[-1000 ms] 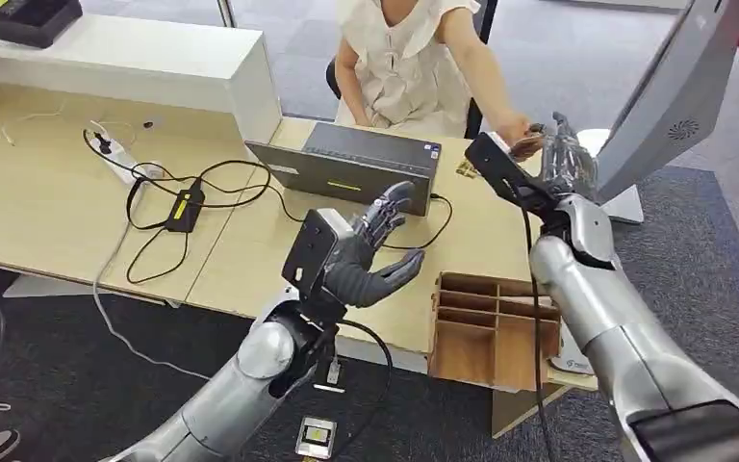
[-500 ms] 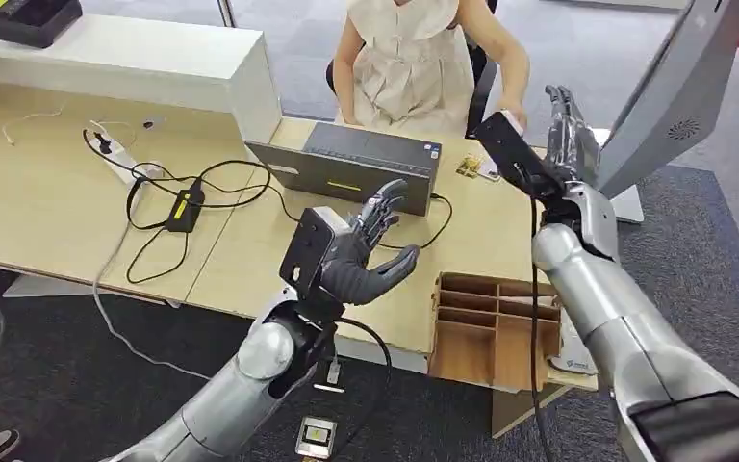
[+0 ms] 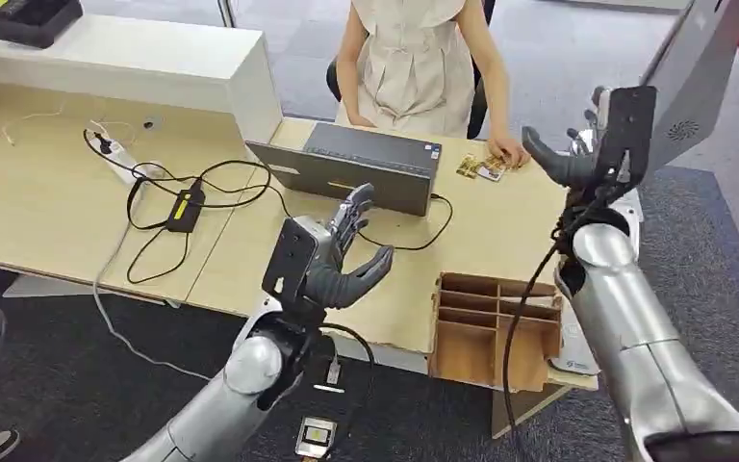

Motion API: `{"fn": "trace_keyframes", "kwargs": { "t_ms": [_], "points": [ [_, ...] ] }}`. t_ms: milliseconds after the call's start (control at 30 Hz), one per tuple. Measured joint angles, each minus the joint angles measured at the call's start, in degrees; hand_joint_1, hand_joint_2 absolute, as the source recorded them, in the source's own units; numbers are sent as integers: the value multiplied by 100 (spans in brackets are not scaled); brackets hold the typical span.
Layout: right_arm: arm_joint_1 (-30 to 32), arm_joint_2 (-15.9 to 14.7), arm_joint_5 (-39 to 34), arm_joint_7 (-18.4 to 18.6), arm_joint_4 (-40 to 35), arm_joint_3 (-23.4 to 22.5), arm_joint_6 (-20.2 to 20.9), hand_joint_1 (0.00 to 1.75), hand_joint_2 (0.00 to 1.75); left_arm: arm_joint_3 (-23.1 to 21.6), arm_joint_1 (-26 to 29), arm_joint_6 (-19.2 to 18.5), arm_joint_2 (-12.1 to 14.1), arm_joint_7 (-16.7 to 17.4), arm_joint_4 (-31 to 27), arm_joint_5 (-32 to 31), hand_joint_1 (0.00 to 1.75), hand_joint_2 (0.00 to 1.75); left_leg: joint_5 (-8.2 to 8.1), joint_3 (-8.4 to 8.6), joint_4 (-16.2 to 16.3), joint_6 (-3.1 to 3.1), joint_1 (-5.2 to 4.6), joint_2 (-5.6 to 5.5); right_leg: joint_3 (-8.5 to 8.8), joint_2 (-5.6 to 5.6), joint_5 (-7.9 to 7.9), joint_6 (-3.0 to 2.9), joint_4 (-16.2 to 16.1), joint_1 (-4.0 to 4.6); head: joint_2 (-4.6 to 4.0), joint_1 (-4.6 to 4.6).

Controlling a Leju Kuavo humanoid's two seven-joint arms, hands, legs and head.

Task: Pass the card to the sensor for recognition and then transmit it.

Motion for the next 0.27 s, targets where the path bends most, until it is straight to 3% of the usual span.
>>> {"fn": "trace_keyframes", "kwargs": {
  "t_ms": [133,267],
  "points": [
    [997,-183,-1394,50,-1209,-284,-134,0,175,94,188,28,105,2,-188,-72,0,175,-2,3,-1,0,2,-2,3,-1,-2,-1,-1,2,0,2],
    [1722,-304,-1330,55,-2168,-356,-347,0,175,164,285,48,177,2,-352,-194,0,175,-4,7,-3,-1,2,1,1,1,-3,-2,-1,3,0,2]
  ]
}}
